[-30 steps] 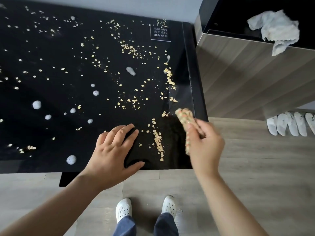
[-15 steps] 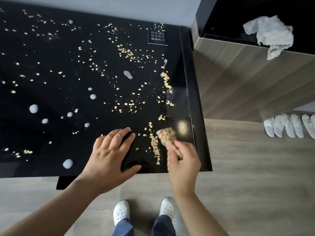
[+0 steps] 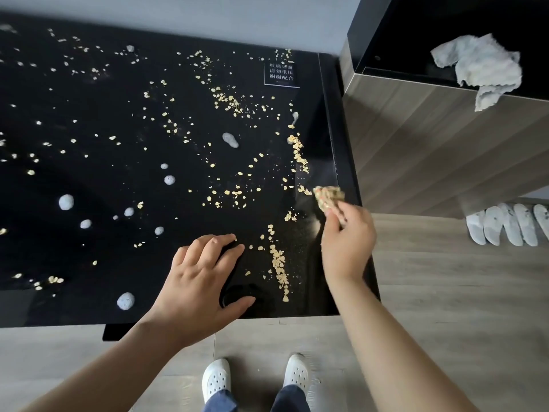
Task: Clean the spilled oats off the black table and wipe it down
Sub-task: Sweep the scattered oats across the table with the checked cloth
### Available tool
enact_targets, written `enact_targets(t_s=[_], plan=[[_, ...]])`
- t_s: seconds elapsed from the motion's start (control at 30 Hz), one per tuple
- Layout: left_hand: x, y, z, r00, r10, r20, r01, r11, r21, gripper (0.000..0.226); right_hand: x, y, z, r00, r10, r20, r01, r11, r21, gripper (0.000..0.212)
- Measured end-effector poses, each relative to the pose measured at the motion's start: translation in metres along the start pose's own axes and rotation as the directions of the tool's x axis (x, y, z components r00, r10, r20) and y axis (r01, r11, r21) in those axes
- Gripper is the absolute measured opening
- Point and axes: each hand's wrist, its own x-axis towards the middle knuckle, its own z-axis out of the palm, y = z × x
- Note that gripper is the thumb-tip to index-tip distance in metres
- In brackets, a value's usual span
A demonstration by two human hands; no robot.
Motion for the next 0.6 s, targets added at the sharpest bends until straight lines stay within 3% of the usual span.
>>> enact_targets(t_s=[0.13, 0.2, 0.33, 0.6], plan=[[0.003, -0.003, -0.002, 1.0, 0.013, 0.006, -0.013, 1.0, -0.024, 0.073, -0.037, -0.027, 0.015, 0.973, -0.177, 0.15, 0.163, 0.981, 0.102, 0.019], [0.005, -0.005, -0.005, 1.0, 0.009, 0.012, -0.008, 0.998, -0.06, 0.07, -0.039, -0.036, 0.012, 0.955, -0.2, 0.221, 0.161, 0.97, 0.184, 0.019], [0.009, -0.01, -0.011, 0.999, 0.029, 0.025, -0.027, 0.994, -0.109, 0.061, -0.005, -0.038, -0.009, 0.986, -0.126, 0.109, 0.103, 0.976, 0.191, 0.02], [0.036, -0.02, -0.021, 0.996, 0.019, -0.088, -0.039, 0.974, -0.225, 0.047, 0.038, -0.014, 0.021, 0.999, 0.038, 0.027, -0.037, 0.998, -0.054, 0.023]])
